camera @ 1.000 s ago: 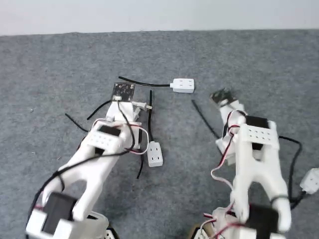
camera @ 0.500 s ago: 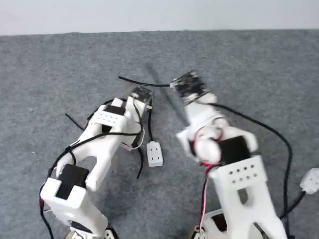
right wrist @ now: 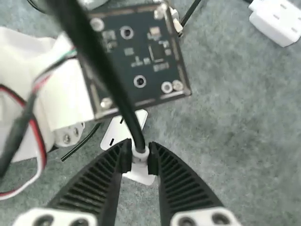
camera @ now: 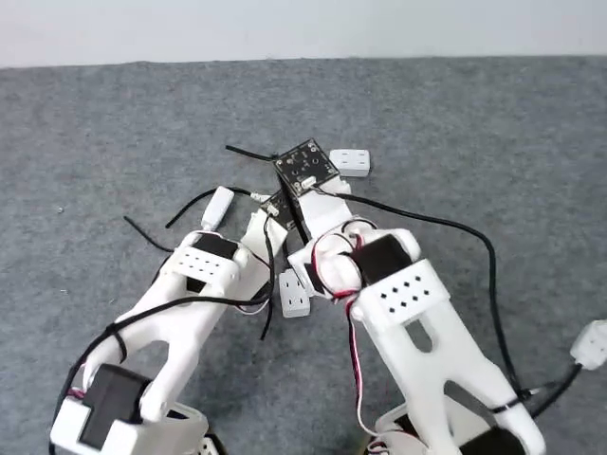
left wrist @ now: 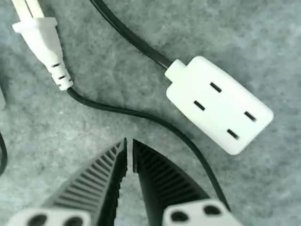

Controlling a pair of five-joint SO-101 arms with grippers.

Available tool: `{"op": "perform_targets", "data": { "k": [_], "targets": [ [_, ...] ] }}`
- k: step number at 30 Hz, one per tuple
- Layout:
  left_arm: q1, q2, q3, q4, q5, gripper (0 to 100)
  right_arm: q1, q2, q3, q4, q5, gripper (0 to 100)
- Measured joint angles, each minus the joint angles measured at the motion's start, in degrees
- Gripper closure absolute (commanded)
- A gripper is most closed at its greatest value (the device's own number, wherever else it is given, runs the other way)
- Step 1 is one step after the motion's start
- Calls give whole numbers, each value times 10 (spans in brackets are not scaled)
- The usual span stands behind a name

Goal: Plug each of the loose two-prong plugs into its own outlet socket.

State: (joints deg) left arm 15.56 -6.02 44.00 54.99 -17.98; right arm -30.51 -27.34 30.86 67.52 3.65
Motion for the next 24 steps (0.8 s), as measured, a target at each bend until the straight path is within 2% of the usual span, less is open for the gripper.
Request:
{"op": "perform_targets", "data": {
  "k": [15,20,24],
  "targets": [
    [23,-8,19,0,-62,987,4,5,1,-22,11,990],
    [24,-8,19,0,-65,987,4,7,1,-22,11,990],
    [11,-20,21,0,-38,987,3,9,2,-47,11,990]
  ]
}}
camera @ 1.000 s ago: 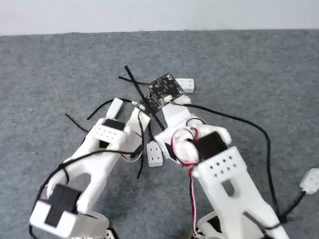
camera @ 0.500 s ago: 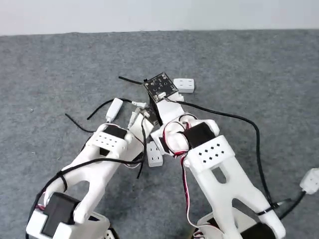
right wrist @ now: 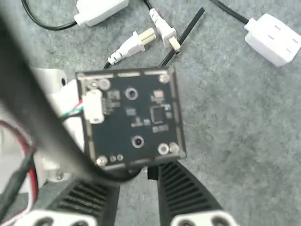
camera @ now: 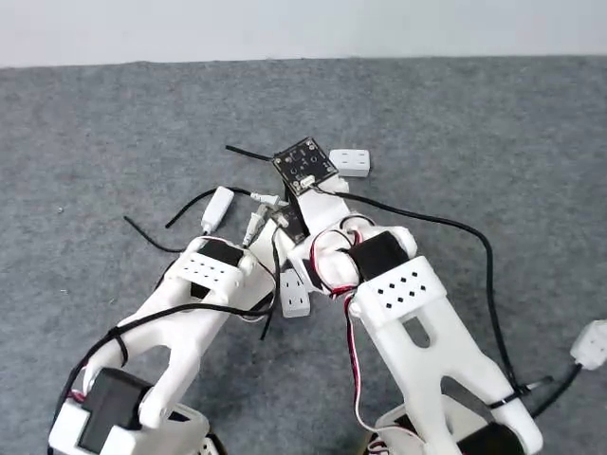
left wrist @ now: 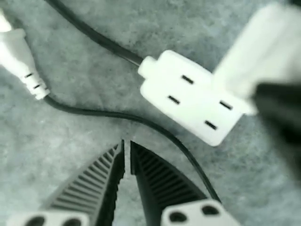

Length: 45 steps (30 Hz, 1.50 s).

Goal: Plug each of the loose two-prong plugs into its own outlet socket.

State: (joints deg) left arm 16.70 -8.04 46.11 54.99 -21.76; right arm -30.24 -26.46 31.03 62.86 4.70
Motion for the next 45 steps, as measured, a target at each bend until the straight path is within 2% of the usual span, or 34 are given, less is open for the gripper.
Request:
{"op": "perform_targets", "data": {
  "k": [13,21,27,45],
  "targets": [
    [-222,-236,165,-7,12,988,-1,0,73,-114,4,990],
    [-235,-207,167,2,10,988,-25,3,89,-129,17,990],
    [-237,-184,159,2,10,988,-26,68,90,-159,25,990],
    [-237,-181,159,2,-4,988,-47,79,89,-145,40,990]
  ]
}}
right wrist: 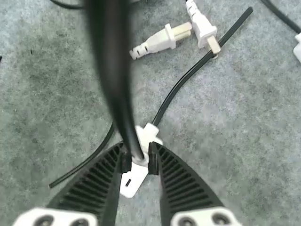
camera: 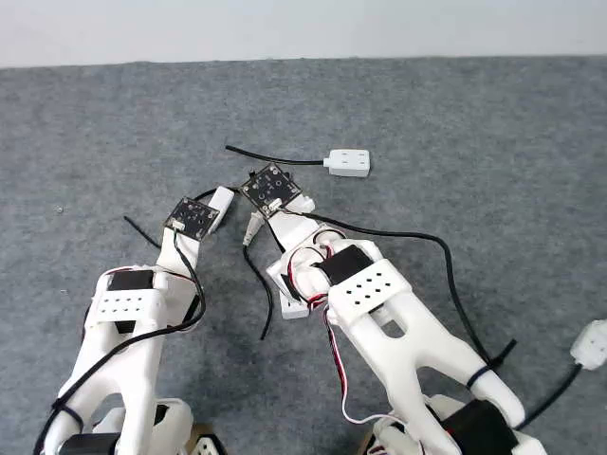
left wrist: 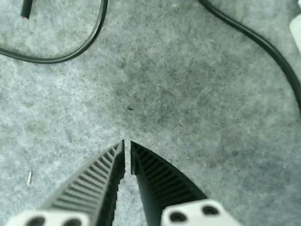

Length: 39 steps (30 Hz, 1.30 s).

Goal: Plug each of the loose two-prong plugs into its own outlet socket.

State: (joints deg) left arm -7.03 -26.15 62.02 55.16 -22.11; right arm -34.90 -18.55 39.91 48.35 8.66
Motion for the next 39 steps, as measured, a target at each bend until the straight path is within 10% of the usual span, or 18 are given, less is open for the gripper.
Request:
{"op": "perform_targets", "data": {
  "k": [39],
  "targets": [
    [0,2,0,0,0,988,-9,66,25,2,-61,990]
  ]
}}
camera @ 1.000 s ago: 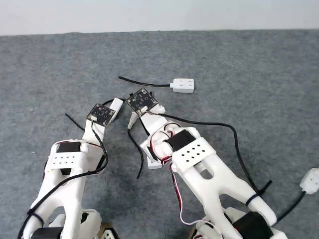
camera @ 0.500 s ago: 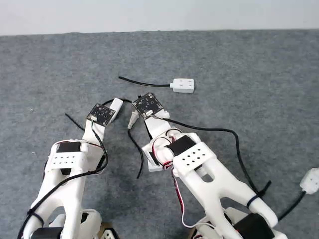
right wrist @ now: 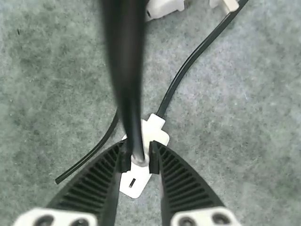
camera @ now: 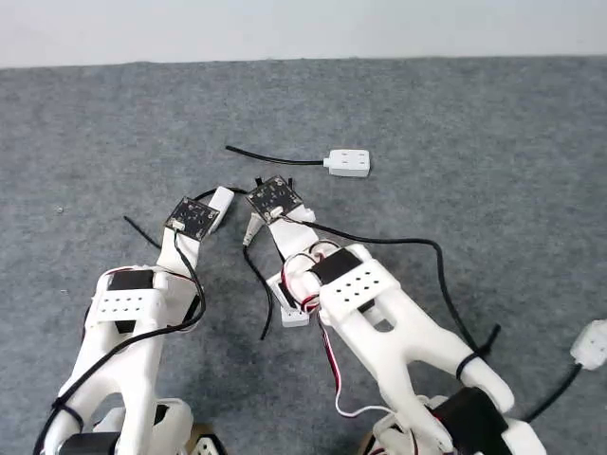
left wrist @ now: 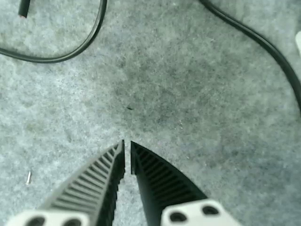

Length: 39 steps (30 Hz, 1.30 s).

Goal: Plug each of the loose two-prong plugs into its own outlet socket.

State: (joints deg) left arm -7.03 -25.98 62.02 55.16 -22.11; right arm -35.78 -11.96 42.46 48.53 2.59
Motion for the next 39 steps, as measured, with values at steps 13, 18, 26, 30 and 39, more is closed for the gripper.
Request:
{"op": "perform_targets", "data": {
  "k": [13,18,26,30,39],
  "targets": [
    [0,0,0,-4,0,987,-52,26,1,38,0,690],
    [0,0,-1,-5,0,987,-85,38,-10,52,-35,688],
    [0,0,-1,-5,0,987,-91,38,-11,52,-79,688],
    [0,0,-1,-5,0,987,-91,38,-11,52,-83,688],
    [0,0,-1,-5,0,987,-63,23,-18,71,-96,924]
  ]
}}
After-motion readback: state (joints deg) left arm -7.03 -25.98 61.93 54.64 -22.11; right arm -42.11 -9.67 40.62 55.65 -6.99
